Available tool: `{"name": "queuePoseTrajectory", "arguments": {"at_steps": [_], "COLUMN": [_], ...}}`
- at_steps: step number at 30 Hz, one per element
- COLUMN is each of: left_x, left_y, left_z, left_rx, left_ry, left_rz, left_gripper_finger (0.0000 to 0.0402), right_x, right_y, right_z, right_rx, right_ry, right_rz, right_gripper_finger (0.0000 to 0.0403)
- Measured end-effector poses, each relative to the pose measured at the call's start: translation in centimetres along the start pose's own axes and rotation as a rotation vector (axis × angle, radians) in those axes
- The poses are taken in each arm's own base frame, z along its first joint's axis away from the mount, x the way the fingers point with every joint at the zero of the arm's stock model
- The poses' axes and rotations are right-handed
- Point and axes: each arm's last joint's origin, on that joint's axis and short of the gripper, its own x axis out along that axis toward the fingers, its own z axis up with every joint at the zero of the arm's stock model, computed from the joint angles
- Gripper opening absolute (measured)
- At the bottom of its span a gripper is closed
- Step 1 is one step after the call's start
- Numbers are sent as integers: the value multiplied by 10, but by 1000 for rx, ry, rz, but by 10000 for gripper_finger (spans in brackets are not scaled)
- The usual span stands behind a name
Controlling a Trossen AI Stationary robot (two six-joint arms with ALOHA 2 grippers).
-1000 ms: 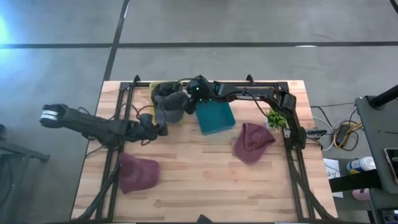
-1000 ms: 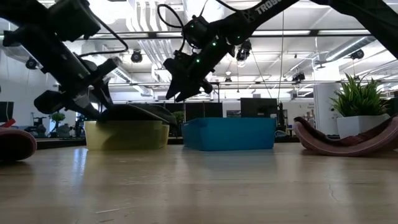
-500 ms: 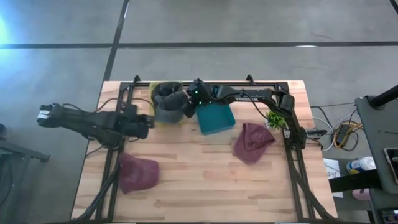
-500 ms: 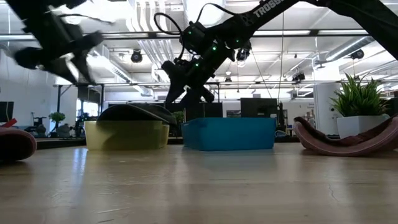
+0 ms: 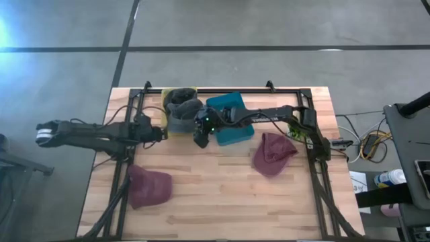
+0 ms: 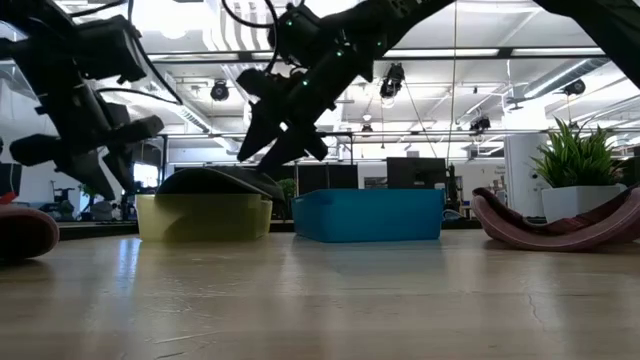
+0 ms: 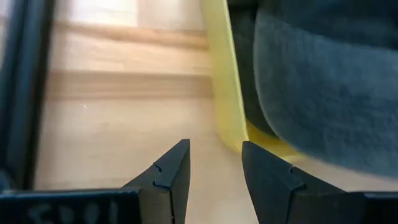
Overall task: Pick & Place hat
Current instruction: Put the black cap black into the yellow bin
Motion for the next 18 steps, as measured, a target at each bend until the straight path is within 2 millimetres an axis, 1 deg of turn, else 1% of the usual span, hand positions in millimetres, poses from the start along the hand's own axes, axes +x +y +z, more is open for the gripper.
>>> {"name": "queuePoseTrajectory", "arguments": {"at_steps": [4, 10, 15, 18], "left_x": [-1, -12, -19, -18], "left_y": [2, -7, -14, -13], "left_z": [3, 13, 20, 21], "left_rx": [13, -15, -31, -33], "left_ry": [-87, -138, -228, -251], "left_rz": [26, -12, -31, -19], "left_gripper_finger": [138, 138, 138, 138], "right_x": [0, 0, 0, 0], "right_y": [10, 19, 22, 23], "right_z": [-9, -18, -20, -20], "right_rx": [-18, -35, -41, -43], "right_ry": [54, 110, 115, 118], "right_rz": [0, -5, 0, 5], "right_gripper_finger": [209, 209, 209, 207]}}
